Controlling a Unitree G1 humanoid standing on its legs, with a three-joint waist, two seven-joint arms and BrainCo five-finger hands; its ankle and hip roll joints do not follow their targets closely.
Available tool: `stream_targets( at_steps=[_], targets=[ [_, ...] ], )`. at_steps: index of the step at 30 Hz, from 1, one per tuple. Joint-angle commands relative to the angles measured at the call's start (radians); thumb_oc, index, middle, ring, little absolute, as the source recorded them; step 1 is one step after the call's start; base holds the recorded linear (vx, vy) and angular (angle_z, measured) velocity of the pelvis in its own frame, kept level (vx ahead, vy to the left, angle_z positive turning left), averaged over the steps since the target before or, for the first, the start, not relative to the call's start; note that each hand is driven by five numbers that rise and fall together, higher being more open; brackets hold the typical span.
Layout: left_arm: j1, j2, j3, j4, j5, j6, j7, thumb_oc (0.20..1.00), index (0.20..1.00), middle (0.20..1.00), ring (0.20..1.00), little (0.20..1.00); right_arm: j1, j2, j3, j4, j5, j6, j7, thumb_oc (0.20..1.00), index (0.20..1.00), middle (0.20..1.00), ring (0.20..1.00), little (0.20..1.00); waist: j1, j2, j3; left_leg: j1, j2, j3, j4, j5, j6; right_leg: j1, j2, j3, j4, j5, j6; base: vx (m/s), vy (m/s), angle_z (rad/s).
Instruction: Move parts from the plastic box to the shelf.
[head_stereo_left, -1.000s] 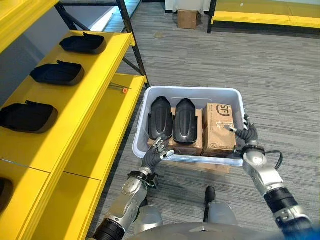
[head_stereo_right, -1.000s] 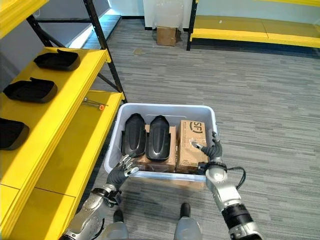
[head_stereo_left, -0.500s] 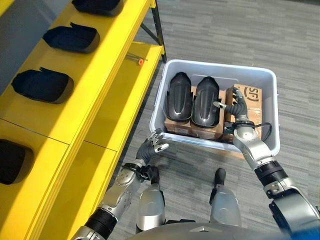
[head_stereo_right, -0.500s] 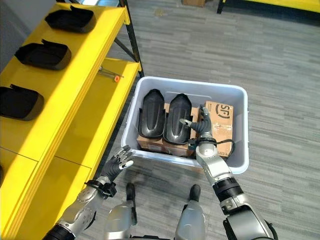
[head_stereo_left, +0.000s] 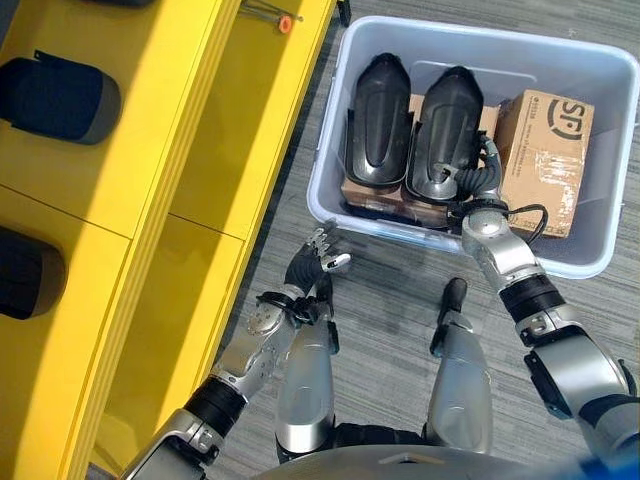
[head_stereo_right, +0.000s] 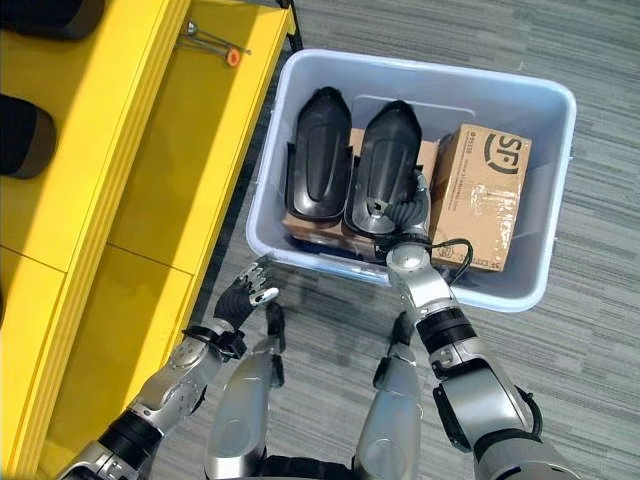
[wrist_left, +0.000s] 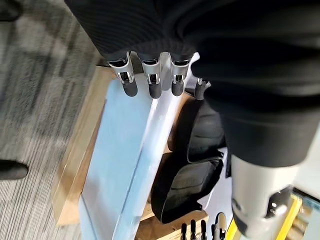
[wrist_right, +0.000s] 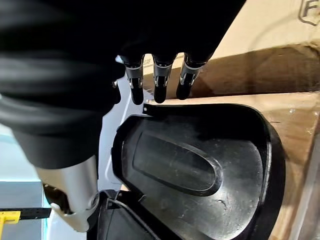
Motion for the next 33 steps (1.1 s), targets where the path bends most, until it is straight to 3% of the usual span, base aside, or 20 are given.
stream_targets(
  at_steps=[1, 8, 20, 31, 32, 33],
  targets=[
    [0.051, 0.009, -0.035, -0.15, -0.028, -0.014, -0.022, 1.0, 1.0, 1.0, 1.0, 1.0, -0.037, -0.029, -0.029, -0.038, 0.008, -0.039, -0.05, 1.0, 1.0, 1.0, 1.0, 1.0, 0.005, 0.004, -0.031, -0.075, -0.047, -0.02, 0.064, -0.07, 0.058, -0.039, 0.02, -0.025, 0.116, -0.093, -0.021, -0.02, 0.058, 0.04],
    [0.044, -0.017, -0.058, -0.159, -0.029, -0.049, 0.046, 1.0, 1.0, 1.0, 1.0, 1.0, -0.035, -0.029, -0.03, -0.106, -0.076, -0.11, -0.115, 1.0, 1.0, 1.0, 1.0, 1.0, -0.006, 0.018, -0.031, -0.175, -0.063, -0.008, 0.104, -0.079, 0.069, -0.128, 0.029, -0.004, 0.136, -0.095, -0.031, -0.03, 0.047, -0.05],
    [0.04, -0.02, -0.068, -0.163, -0.033, -0.031, 0.031, 1.0, 1.0, 1.0, 1.0, 1.0, -0.066, -0.028, -0.036, -0.068, -0.015, -0.076, -0.098, 1.0, 1.0, 1.0, 1.0, 1.0, -0.002, 0.029, -0.031, -0.21, -0.066, -0.009, 0.118, -0.08, 0.067, -0.162, 0.031, 0.0, 0.15, -0.1, -0.037, 0.0, 0.01, -0.02],
    [0.023, 0.0, -0.073, -0.171, -0.061, 0.006, 0.009, 1.0, 1.0, 1.0, 1.0, 1.0, -0.234, -0.069, -0.072, 0.177, 0.103, -0.057, -0.114, 1.0, 1.0, 1.0, 1.0, 1.0, 0.044, 0.062, -0.031, -0.288, -0.085, -0.032, 0.155, -0.083, 0.071, -0.229, 0.022, -0.011, 0.208, -0.12, -0.043, 0.01, 0.0, 0.03],
    [0.032, 0.001, -0.08, -0.172, -0.061, 0.01, 0.006, 1.0, 1.0, 1.0, 1.0, 1.0, -0.232, -0.071, -0.072, 0.196, 0.111, -0.059, -0.107, 1.0, 1.0, 1.0, 1.0, 1.0, 0.046, 0.063, -0.031, -0.266, -0.089, -0.038, 0.162, -0.109, 0.064, -0.209, 0.019, -0.003, 0.22, -0.146, -0.035, 0.02, 0.005, 0.08],
    [0.021, 0.002, -0.078, -0.173, -0.06, 0.011, 0.004, 1.0, 1.0, 1.0, 1.0, 1.0, -0.261, -0.076, -0.07, 0.219, 0.14, -0.059, -0.108, 1.0, 1.0, 1.0, 1.0, 1.0, 0.051, 0.069, -0.031, -0.298, -0.089, -0.035, 0.162, -0.085, 0.072, -0.237, 0.019, -0.011, 0.219, -0.125, -0.045, 0.09, 0.003, 0.09]
  ],
)
